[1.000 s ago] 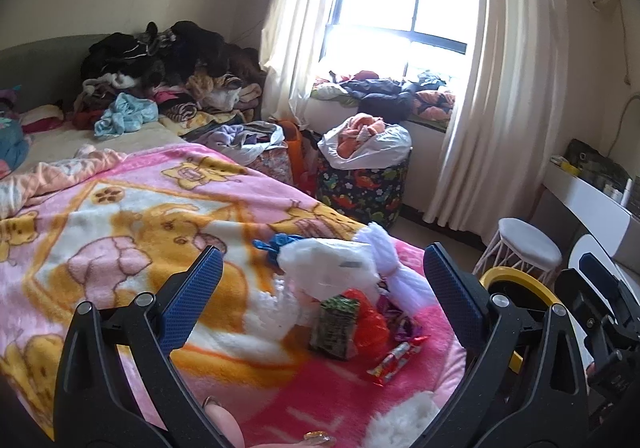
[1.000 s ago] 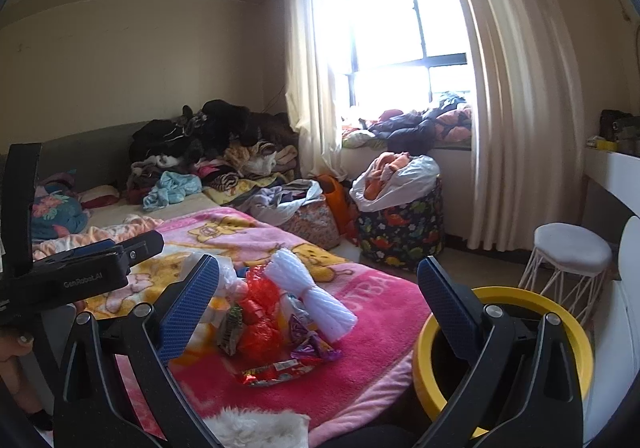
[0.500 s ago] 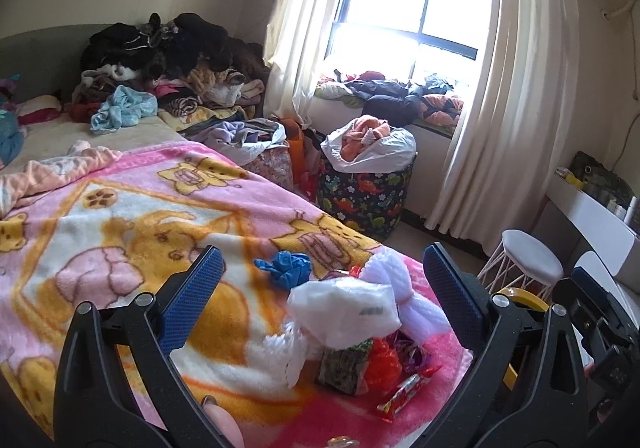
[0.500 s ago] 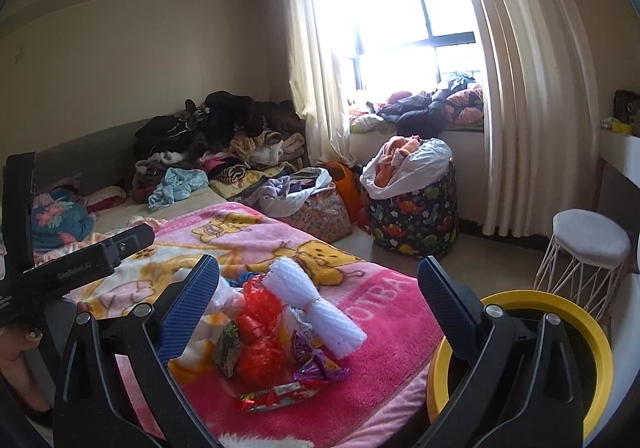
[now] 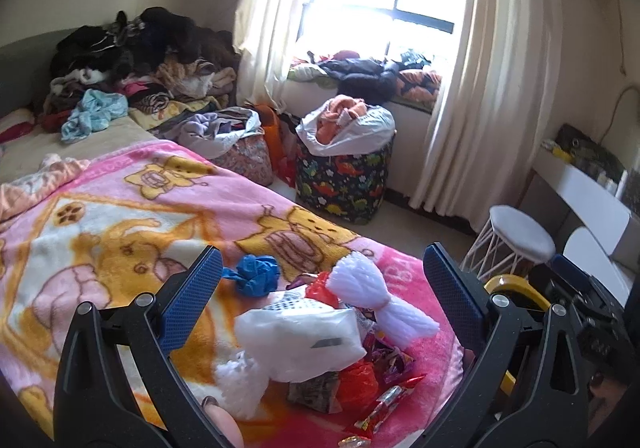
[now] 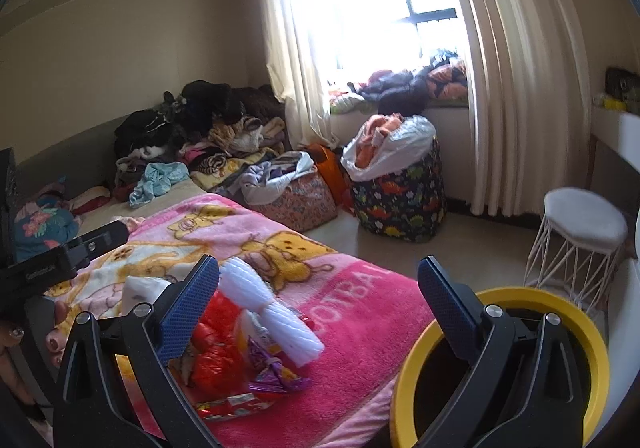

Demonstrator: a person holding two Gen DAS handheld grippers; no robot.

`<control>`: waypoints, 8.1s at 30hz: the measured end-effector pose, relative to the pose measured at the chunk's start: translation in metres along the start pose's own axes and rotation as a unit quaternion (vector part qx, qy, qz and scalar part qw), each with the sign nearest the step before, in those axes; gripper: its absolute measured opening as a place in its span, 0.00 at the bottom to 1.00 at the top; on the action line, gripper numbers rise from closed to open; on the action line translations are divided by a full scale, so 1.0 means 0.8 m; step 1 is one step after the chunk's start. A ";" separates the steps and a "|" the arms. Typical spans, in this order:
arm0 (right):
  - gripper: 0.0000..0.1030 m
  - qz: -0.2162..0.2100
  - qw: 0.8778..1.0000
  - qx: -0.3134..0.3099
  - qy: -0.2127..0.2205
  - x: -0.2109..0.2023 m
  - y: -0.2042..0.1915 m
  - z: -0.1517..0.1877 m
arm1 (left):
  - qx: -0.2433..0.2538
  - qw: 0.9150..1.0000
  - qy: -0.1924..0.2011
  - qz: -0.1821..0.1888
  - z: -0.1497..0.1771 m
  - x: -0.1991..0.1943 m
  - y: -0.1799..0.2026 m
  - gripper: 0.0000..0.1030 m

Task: Collect trash
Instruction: 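Grasp the white plastic bag with the left gripper while the right grasps the white foam sleeve, then carry the white bag and foam sleeve in both grippers over the yellow bin, then open both grippers to drop the bag and foam sleeve into the bin, then move both open grippers back to the trash on the blanket, then grasp the red plastic bag with the left gripper while the right grasps a red wrapper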

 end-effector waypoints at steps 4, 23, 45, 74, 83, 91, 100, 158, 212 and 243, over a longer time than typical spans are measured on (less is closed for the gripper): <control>0.94 0.003 0.999 0.011 -0.037 0.021 0.023 0.002 | 0.018 0.999 -0.024 0.026 0.006 0.016 0.013 0.90; 0.79 -0.031 0.974 -0.062 -0.215 0.142 -0.002 0.052 | 0.040 0.989 -0.135 -0.042 0.048 0.076 -0.002 0.89; 0.17 -0.091 0.972 -0.003 -0.218 0.115 -0.018 0.046 | -0.042 0.995 -0.094 0.010 0.020 0.038 -0.031 0.55; 0.17 -0.073 0.987 0.040 -0.135 -0.003 0.022 0.005 | -0.002 0.996 -0.027 0.085 -0.032 -0.005 0.055 0.55; 0.17 -0.056 0.989 0.063 -0.122 -0.027 0.051 0.004 | 0.018 0.993 -0.032 0.109 -0.027 -0.005 0.091 0.55; 0.17 -0.039 0.989 0.085 -0.115 -0.041 0.070 0.000 | 0.034 0.990 -0.034 0.130 -0.025 -0.005 0.121 0.55; 0.17 -0.011 0.989 0.106 -0.105 -0.057 0.096 0.004 | 0.048 0.986 -0.036 0.156 -0.022 -0.002 0.153 0.55; 0.51 0.154 0.950 0.237 -0.129 -0.078 0.245 0.057 | 0.076 0.955 -0.098 0.271 0.041 0.079 0.283 0.89; 0.63 0.024 0.989 0.065 -0.127 -0.039 0.041 0.034 | -0.003 0.993 -0.038 0.113 0.020 0.042 0.086 0.89; 0.64 -0.009 0.965 0.029 -0.260 0.043 -0.038 0.110 | -0.064 0.992 -0.088 0.059 0.049 0.078 -0.022 0.89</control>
Point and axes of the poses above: each gripper's, at about its wrist camera, not at the fingertips, and x roughly the way its jaws point, y to its right, z to its underside, the point moved 2 cm from there along x, roughly the way its jaws point, and after that the axes turned 10 degrees about x, right-handed, at the moved point
